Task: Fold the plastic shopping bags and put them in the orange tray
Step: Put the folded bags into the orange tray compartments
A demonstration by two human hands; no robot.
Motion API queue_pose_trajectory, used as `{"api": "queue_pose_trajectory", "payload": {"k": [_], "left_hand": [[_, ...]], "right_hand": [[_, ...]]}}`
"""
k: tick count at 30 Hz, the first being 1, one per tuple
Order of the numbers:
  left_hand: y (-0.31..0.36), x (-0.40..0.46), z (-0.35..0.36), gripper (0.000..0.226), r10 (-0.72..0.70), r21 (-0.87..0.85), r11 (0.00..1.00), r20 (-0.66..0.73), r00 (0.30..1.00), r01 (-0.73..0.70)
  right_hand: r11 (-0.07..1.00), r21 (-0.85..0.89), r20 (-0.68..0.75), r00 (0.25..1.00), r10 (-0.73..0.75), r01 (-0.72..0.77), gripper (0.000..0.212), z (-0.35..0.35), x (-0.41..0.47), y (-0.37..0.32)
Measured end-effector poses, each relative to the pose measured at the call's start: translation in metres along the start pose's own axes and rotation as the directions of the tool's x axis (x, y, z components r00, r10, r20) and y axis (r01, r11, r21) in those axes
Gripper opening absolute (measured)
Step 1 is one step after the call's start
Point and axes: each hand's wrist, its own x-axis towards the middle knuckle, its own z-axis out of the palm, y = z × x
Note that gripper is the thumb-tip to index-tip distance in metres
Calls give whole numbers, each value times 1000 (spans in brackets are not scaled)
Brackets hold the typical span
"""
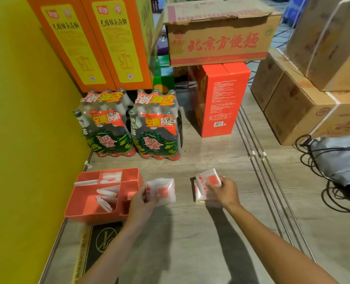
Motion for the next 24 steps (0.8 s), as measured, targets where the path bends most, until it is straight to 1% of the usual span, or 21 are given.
{"api": "queue_pose_trajectory", "payload": {"k": [2,5,8,12,14,17,20,22,24], "left_hand": [[3,-3,-10,28,20,6,1000,3,1000,-20],[7,-6,-31,19,44,-8,999,-4,999,-44],[6,-6,-61,26,54,-7,998,-32,998,-54],[-4,-4,-114,39,40,-34,998,-111,993,-44],[-8,-5,-143,34,29,-51,998,-172,985,-38],[-13,-7,-185,25,49,-78,994,-268,962,-73],[-21,-3,-222,30,52,-103,990,-344,938,-93],[-29,2,-243,26,45,-113,989,-393,918,-97],[-39,6,-257,27,39,-113,989,-413,910,-94]], "right_hand": [[998,48,27,999,-32,31,14,-4,-14,-11],[992,102,72,994,-87,79,9,-2,-34,-32],[981,146,107,983,-148,132,12,16,-52,-61],[963,187,193,953,-232,196,14,67,-71,-102],[960,180,240,937,-256,216,13,101,-79,-119],[945,179,311,896,-319,274,11,151,-88,-143],[929,159,380,848,-370,334,13,194,-93,-164],[923,127,417,825,-381,362,14,219,-93,-172],[915,97,420,818,-393,391,12,241,-90,-176]]}}
